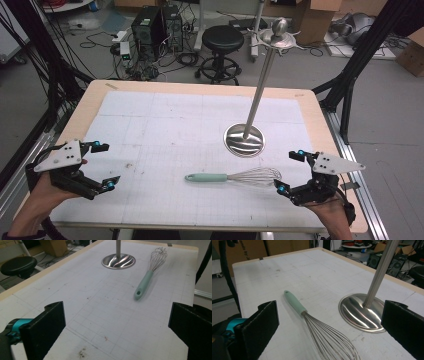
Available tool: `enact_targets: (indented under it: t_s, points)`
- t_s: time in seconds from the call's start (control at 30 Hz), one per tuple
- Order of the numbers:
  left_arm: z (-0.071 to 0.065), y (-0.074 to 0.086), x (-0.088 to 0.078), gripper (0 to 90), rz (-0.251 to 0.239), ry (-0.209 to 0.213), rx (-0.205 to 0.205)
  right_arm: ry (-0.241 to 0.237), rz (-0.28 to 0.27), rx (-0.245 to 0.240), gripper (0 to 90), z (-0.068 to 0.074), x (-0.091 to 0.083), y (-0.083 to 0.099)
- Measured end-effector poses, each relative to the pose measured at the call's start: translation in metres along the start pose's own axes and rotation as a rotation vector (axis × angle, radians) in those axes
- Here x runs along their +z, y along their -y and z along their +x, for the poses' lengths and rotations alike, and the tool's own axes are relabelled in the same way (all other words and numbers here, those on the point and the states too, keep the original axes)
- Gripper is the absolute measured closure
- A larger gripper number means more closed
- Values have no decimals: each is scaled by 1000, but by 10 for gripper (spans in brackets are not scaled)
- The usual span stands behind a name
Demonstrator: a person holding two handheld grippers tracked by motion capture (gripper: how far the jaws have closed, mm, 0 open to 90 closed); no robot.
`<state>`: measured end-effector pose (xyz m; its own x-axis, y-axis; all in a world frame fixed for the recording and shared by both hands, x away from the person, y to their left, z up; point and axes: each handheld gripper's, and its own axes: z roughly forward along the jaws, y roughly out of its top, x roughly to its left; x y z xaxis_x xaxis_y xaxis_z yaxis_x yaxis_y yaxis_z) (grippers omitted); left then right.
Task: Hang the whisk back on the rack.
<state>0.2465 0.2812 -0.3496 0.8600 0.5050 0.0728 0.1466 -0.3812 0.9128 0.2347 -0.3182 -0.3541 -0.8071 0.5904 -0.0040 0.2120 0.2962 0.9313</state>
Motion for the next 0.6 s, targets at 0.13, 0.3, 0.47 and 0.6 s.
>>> enact_targets:
  t_s: [0.13,0.3,0.47,0.6]
  points:
    - [0,4,1,17,-27,3,-4,-15,-3,-3,5,2,3,0]
    - [3,13,4,17,-34,15,-15,-32,-10,-4,5,2,9,1]
    - [4,18,7,17,-35,18,-22,-62,14,-19,5,4,18,-4]
    - [7,23,6,17,-42,13,-35,-80,37,-44,5,6,25,-12]
